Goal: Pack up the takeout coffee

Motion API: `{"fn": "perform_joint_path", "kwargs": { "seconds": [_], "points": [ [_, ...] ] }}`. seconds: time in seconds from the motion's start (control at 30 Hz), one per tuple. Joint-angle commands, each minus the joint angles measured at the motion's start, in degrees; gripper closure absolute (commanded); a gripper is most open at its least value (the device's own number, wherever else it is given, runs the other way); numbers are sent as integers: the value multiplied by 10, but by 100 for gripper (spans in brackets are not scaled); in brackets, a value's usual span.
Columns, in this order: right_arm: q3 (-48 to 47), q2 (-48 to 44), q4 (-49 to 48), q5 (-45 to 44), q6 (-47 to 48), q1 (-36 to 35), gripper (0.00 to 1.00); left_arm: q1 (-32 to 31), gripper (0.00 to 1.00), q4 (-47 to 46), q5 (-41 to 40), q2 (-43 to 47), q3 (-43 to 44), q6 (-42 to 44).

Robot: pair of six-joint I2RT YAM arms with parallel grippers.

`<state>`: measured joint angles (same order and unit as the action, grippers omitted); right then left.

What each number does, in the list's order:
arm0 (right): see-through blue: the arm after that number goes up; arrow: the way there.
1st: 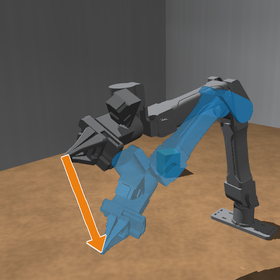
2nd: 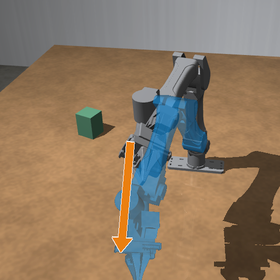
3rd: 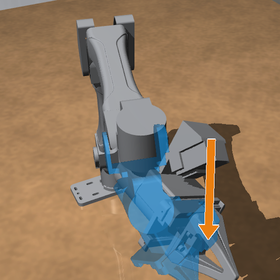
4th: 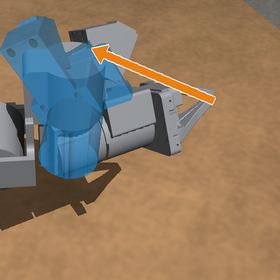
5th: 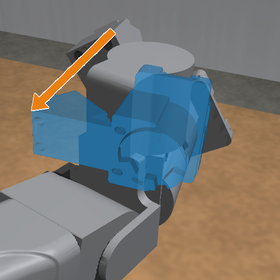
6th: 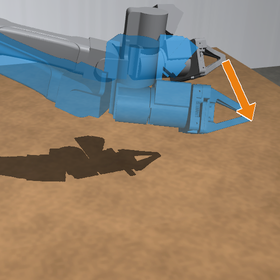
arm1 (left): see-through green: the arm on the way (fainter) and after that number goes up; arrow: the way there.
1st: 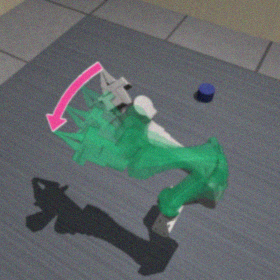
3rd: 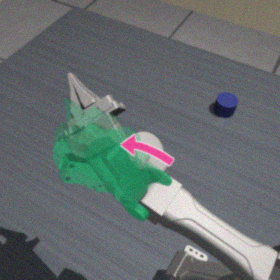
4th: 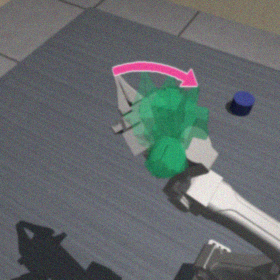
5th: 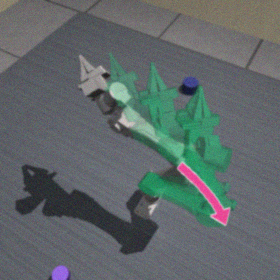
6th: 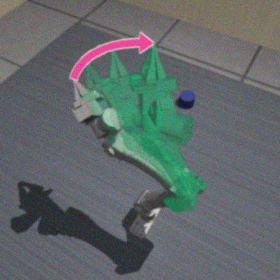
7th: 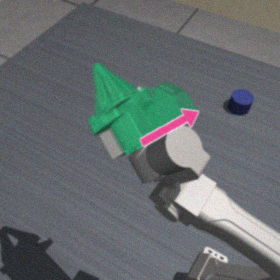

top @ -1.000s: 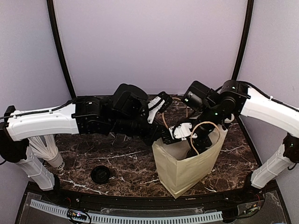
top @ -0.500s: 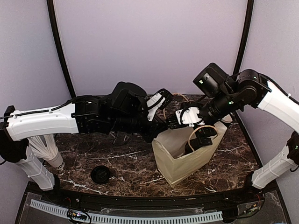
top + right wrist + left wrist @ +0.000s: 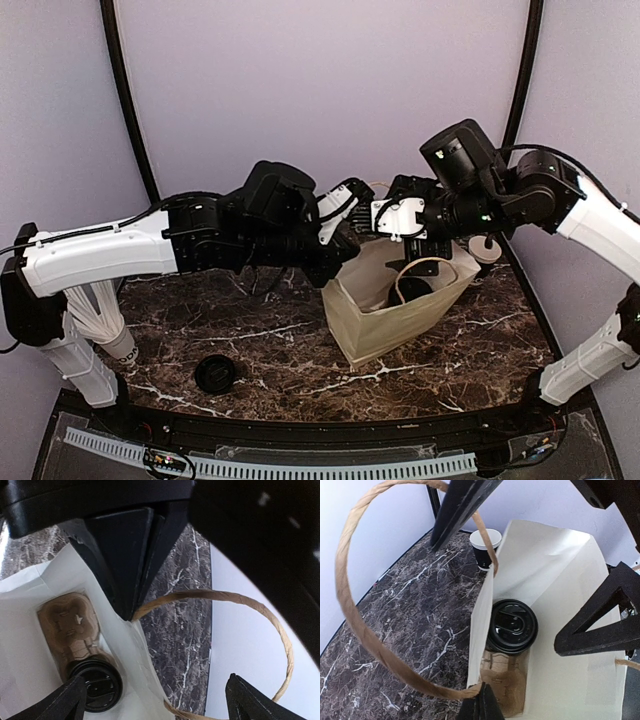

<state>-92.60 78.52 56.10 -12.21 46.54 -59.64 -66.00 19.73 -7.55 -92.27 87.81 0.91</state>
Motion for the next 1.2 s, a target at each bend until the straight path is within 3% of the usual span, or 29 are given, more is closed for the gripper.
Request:
{"fn": "perform_joint_path", "kwargs": {
  "seconds": [0.0,0.2,0.67,0.73,0.9,1.07,1.17],
  "points": [
    [34,-7,-92,-124,26,4,1,0,100,-35,26,-1,13,26],
    [43,-15,-123,-176,55,8,1,0,100,-57,38,7,-1,28],
    [108,-79,-208,-201,87,47,1,-1,100,-69,46,19,-13,36],
    [82,-82,-176,-166,69,50,1,-1,100,-67,51,17,-7,37],
    [59,-127,-40,31,51,52,1,-2,100,-61,53,12,3,42],
    [175,-221,-48,18,102,57,1,-18,100,-56,37,13,4,65],
    [197,-251,-68,12,104,59,1,-29,100,-52,35,8,7,73]
  ]
}}
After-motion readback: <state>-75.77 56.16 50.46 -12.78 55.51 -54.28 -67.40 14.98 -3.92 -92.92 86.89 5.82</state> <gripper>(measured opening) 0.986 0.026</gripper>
